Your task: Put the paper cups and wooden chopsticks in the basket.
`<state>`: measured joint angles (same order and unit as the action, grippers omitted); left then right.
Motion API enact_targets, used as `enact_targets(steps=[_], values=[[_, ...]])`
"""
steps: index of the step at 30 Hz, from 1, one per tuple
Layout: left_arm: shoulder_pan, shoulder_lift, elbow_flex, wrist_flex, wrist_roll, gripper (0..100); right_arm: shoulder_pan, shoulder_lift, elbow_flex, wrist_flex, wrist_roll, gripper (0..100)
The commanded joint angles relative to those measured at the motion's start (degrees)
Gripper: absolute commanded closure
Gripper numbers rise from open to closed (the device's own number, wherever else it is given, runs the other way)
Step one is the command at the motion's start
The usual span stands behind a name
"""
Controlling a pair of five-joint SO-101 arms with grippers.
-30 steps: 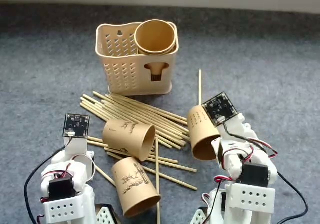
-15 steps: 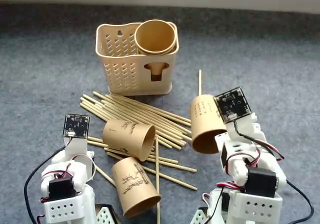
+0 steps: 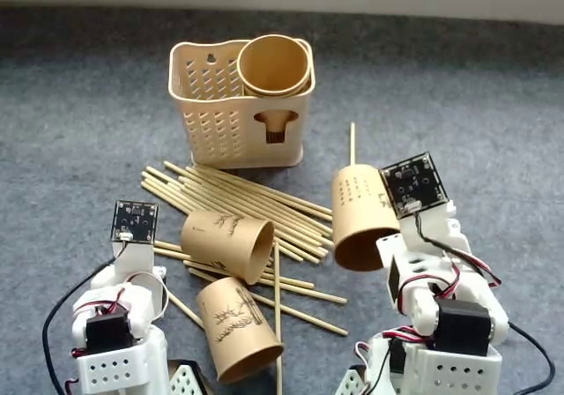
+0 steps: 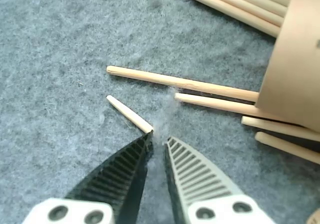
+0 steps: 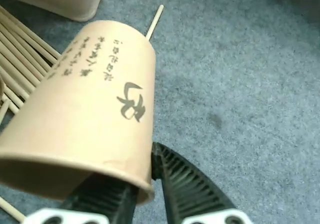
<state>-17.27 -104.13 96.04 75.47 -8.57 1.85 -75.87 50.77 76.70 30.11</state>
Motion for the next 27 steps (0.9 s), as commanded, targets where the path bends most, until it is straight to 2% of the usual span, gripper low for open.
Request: enact_targets(steps=[1,7,15,27], values=[[-0.40,-0.22,1.10,0.26,-0.09,95,-0.75,-0.04,-4.00,0.31,-2.02,99.3],[-0.40,-0.22,1.10,0.26,-0.09,95,-0.84,-0.04,-6.90,0.31,-3.87,99.3],[-0.40,-0.22,1.10,0.26,-0.09,95,-0.92,-0.04,-11.56,0.22,-10.37,99.3],[-0.40,-0.22,1.10,0.26,-0.09,95,-11.30,-0.04,-20.26,-0.31,-24.09,99.3]])
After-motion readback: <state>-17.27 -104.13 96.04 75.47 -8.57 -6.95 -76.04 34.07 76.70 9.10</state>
